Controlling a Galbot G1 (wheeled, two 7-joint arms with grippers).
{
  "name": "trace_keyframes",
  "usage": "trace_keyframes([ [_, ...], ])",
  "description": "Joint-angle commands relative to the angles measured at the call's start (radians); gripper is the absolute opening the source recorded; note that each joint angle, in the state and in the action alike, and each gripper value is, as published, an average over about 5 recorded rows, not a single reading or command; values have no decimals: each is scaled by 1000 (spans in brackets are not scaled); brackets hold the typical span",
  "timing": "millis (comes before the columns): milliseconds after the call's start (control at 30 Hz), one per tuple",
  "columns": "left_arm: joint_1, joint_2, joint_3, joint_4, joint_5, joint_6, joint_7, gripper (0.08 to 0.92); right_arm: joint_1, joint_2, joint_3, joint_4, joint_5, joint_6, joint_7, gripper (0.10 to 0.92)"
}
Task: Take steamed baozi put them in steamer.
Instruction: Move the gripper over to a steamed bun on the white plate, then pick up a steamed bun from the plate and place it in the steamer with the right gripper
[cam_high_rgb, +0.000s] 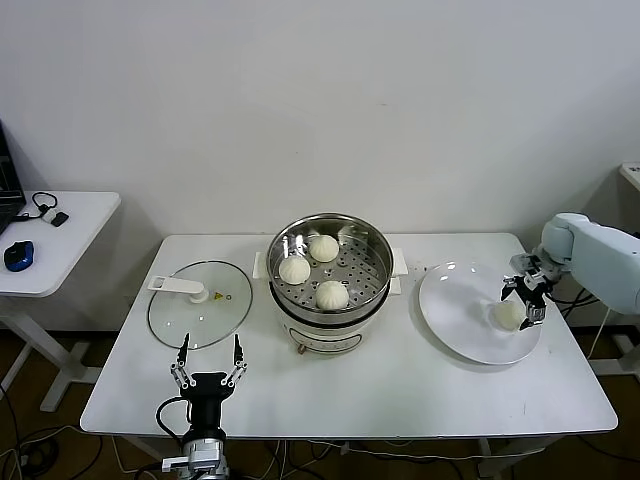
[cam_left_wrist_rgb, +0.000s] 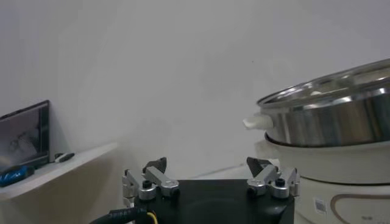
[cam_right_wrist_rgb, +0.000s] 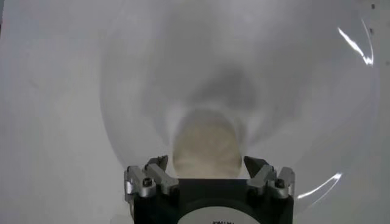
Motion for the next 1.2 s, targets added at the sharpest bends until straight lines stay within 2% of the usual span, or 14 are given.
trace_keyframes([
  [33,-1,-49,0,-2,-1,1,0,823,-23,6,30,-22,-16,2,0,779],
  [233,-1,-49,0,-9,0,3,0,823,-5,-1,29,4,-16,-6,0,628],
  [333,-1,-49,1,-10,1,4,1,823,55,-22,-13,72,9,-22,-1,594],
  [600,-5,-49,5,-3,5,9,3,823,474,-67,-401,427,269,-109,9,594],
  [900,-3,-49,18,-16,3,17,7,823,871,36,-622,745,552,-228,40,595],
  [1033,-2,-49,17,-23,-2,16,8,823,941,110,-633,819,667,-303,74,596],
  [1200,3,-49,19,-35,-12,13,9,823,947,212,-589,820,769,-393,128,595],
])
